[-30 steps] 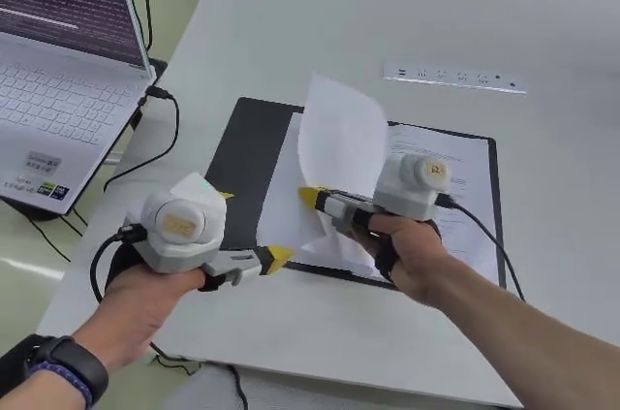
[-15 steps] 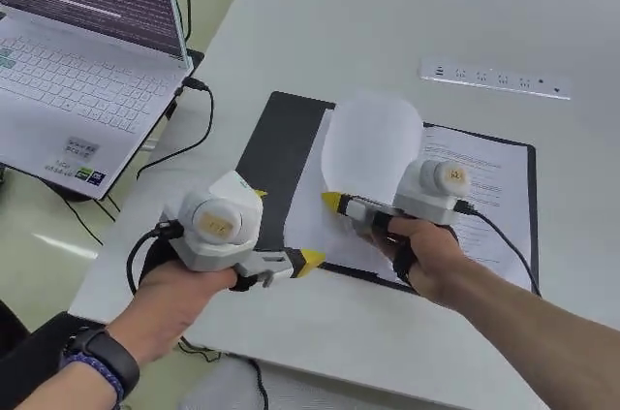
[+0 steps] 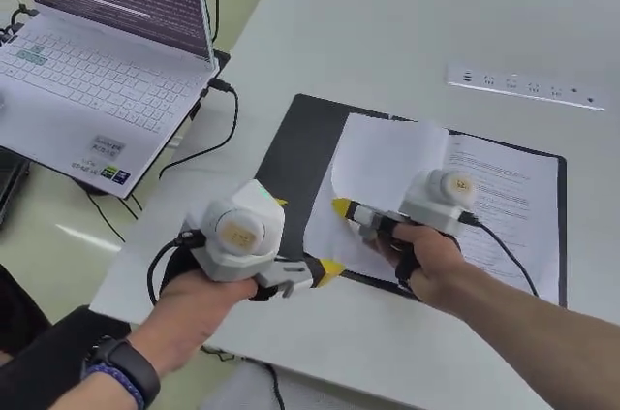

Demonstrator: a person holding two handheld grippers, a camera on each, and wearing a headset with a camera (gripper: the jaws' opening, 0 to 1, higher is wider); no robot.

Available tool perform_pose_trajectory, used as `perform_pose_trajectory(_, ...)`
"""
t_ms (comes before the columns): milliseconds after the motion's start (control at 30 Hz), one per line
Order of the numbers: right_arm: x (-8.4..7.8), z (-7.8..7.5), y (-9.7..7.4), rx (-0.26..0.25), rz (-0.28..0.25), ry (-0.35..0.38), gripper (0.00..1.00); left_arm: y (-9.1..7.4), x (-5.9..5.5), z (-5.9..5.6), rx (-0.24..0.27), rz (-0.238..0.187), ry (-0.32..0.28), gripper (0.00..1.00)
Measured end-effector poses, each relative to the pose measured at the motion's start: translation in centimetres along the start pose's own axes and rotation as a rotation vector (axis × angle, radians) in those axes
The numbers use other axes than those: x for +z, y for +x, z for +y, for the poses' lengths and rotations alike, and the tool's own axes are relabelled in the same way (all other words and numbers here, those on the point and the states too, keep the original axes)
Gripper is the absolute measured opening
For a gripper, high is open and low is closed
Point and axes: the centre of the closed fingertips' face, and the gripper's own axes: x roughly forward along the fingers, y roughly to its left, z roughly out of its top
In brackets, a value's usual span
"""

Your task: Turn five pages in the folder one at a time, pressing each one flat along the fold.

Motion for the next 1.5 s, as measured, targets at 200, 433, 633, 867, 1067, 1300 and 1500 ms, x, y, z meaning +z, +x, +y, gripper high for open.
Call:
perform_pose_trajectory(200, -0.6, -0.5, 0.4, -0.015, 0.002, 0.036, 0.00, -0.1, -0.2, 0.0, 0.000, -0.001, -0.010, 0.68)
perform_pose_trajectory(433, -1.3, -0.2, 1.1, -0.020, 0.014, 0.045, 0.06, -0.4, -0.4, 0.3, 0.008, 0.000, -0.018, 0.68)
perform_pose_trajectory(633, -1.1, 0.0, 1.5, -0.024, 0.012, 0.044, 0.08, -0.6, -0.3, 0.7, 0.015, -0.011, -0.029, 0.67)
perform_pose_trajectory(867, -1.1, 0.5, 1.6, 0.000, 0.002, 0.049, 0.15, -0.2, -1.3, 0.5, 0.004, 0.006, -0.039, 0.67)
perform_pose_trajectory(1067, -1.1, 1.5, 1.4, 0.040, 0.007, 0.056, 0.25, 0.5, -1.4, 0.7, 0.000, 0.010, -0.046, 0.63)
perform_pose_trajectory(1300, 0.2, 2.9, -0.2, 0.123, -0.036, 0.056, 0.41, 2.1, -1.4, 1.7, 0.014, 0.000, -0.076, 0.45)
perform_pose_trajectory(1500, 2.0, 2.7, -2.4, 0.121, -0.070, 0.010, 0.41, 3.8, -1.6, 1.4, -0.003, 0.017, -0.073, 0.38)
